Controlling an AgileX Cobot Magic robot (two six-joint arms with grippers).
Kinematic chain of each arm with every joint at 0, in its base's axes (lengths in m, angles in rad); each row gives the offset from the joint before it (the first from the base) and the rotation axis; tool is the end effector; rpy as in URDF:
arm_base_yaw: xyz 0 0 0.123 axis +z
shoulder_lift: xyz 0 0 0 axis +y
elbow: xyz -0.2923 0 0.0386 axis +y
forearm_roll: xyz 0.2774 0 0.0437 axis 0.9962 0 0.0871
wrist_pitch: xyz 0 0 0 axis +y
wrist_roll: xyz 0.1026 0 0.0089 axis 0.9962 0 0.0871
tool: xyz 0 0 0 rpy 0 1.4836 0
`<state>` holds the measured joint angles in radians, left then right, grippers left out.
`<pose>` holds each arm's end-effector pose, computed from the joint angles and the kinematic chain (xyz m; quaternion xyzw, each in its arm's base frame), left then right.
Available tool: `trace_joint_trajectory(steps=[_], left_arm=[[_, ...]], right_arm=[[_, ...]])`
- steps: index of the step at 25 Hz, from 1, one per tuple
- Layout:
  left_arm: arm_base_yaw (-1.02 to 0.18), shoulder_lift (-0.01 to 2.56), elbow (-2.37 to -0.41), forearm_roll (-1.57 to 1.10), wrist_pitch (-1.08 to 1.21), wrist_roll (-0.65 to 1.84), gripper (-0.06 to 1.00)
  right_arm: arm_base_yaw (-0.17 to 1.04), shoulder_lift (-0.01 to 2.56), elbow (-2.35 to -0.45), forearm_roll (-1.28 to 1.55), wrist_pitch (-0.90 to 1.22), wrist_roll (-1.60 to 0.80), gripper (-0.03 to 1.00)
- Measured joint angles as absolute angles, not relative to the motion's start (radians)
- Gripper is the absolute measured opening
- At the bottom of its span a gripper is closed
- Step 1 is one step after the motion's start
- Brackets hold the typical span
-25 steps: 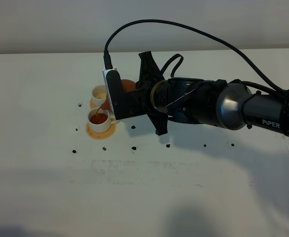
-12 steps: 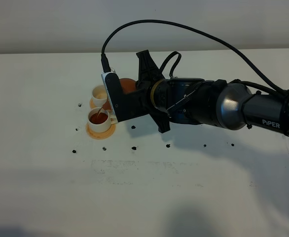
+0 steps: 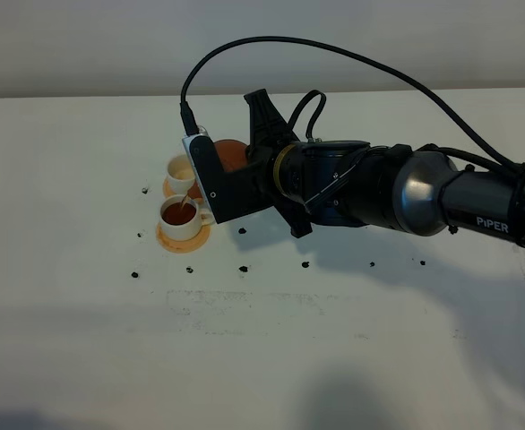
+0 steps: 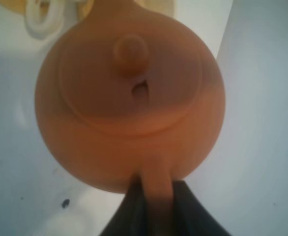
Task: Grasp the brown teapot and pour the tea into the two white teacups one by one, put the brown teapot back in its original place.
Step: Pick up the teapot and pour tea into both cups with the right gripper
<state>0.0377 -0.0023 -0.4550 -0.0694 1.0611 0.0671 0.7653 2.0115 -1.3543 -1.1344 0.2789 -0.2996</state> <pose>0.0268 -0.0052 0.2719 0.0133 0.8636 -0.0083 0.5038 0.3660 0.3159 0.1725 -0.7719 0.4610 -0.2434 0.3638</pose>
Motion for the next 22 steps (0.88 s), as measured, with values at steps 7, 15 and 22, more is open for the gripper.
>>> trace_joint_trajectory(steps=[7,15,22], left_arm=[[0.038,-0.002,-0.455,-0.069,1.061,0.067,0.52],[0.038,-0.002,-0.455,-0.069,1.061,0.067,0.52],[0.038,-0.002,-0.455,-0.069,1.061,0.067,0.52]], right_arm=[[0.765,2.012,-1.354,-1.155,0.279,-0.301,0.11],[0.765,2.012,-1.354,-1.158,0.279,-0.301,0.11],[0.765,2.012,-1.354,-1.157,0.279,-0.271,0.11]])
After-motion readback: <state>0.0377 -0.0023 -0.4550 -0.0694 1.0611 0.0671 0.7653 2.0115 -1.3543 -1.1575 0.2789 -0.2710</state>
